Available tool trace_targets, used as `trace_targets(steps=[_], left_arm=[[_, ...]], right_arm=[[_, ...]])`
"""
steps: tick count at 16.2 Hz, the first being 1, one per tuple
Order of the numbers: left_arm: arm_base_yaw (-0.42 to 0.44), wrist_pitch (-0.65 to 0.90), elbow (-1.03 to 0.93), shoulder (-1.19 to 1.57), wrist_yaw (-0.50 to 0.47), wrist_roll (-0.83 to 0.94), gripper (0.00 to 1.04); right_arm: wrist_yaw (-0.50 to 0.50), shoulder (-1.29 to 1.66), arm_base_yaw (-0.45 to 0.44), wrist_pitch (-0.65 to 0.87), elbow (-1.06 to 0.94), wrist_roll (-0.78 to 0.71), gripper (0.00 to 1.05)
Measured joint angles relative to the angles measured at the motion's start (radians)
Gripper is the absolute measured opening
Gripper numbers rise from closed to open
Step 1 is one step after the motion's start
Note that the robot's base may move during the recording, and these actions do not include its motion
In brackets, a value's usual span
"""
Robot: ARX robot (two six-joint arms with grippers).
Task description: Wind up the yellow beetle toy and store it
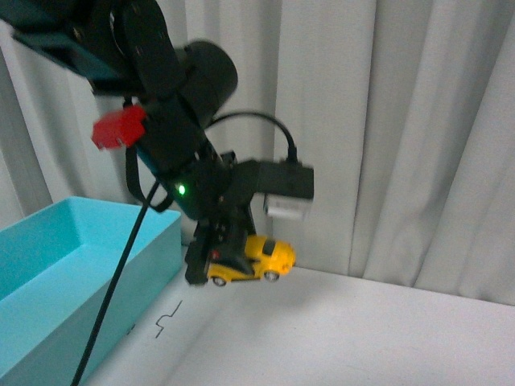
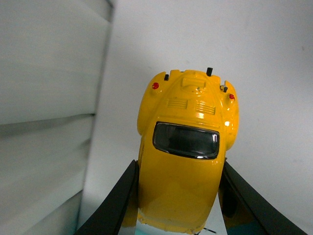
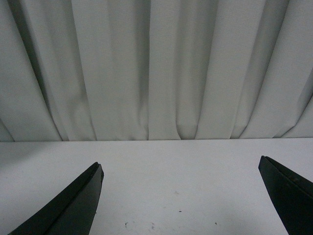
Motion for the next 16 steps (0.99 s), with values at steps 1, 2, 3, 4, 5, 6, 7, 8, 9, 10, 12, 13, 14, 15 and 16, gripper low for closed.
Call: trace_targets(steps=[1, 2, 3, 4, 5, 6, 7, 8, 9, 10, 12, 13, 14, 15, 16], left_arm=[[0.019, 0.000, 0.016, -0.034, 0.031, -0.055, 0.40], [0.050, -0.003, 0.042, -0.068, 0.056, -0.117, 0.40], [0.089, -0.005, 0.076, -0.087, 0.059, -0.179, 0.40], [0.132, -0.021, 0.117, -0.092, 0.022, -0.235, 0.40], [0.180, -0.079, 0.161, -0.092, -0.037, -0.297, 0.40], [0.232, -0.133, 0.192, -0.092, -0.055, -0.356, 0.40], [0.285, -0.139, 0.214, -0.090, -0.056, -0.414, 0.40], [0.335, -0.128, 0.222, -0.090, -0.047, -0.468, 0.40], [0.378, -0.126, 0.221, -0.090, -0.058, -0.515, 0.40], [0.414, -0.138, 0.217, -0.085, -0.086, -0.555, 0.40], [0.467, -0.146, 0.161, -0.066, -0.113, -0.621, 0.39], [0.484, -0.121, 0.134, -0.038, -0.155, -0.651, 0.39], [0.496, -0.089, 0.109, -0.010, -0.183, -0.679, 0.39], [0.501, -0.046, 0.077, 0.016, -0.213, -0.708, 0.39], [0.505, -0.016, 0.061, 0.036, -0.222, -0.734, 0.39]], right_arm=[[0.000, 0.000, 0.000, 0.000, 0.000, 0.000, 0.98], [0.000, 0.000, 0.000, 0.000, 0.000, 0.000, 0.98], [0.000, 0.000, 0.000, 0.000, 0.000, 0.000, 0.98], [0.000, 0.000, 0.000, 0.000, 0.000, 0.000, 0.98], [0.000, 0.000, 0.000, 0.000, 0.000, 0.000, 0.98], [0.000, 0.000, 0.000, 0.000, 0.000, 0.000, 0.98], [0.000, 0.000, 0.000, 0.000, 0.000, 0.000, 0.98], [0.000, 0.000, 0.000, 0.000, 0.000, 0.000, 0.98], [0.000, 0.000, 0.000, 0.000, 0.000, 0.000, 0.98], [0.000, 0.000, 0.000, 0.000, 0.000, 0.000, 0.98], [0.000, 0.000, 0.000, 0.000, 0.000, 0.000, 0.98], [0.000, 0.000, 0.000, 0.000, 0.000, 0.000, 0.98], [0.000, 0.000, 0.000, 0.000, 0.000, 0.000, 0.98], [0.000, 0.000, 0.000, 0.000, 0.000, 0.000, 0.98], [0.000, 0.000, 0.000, 0.000, 0.000, 0.000, 0.98]])
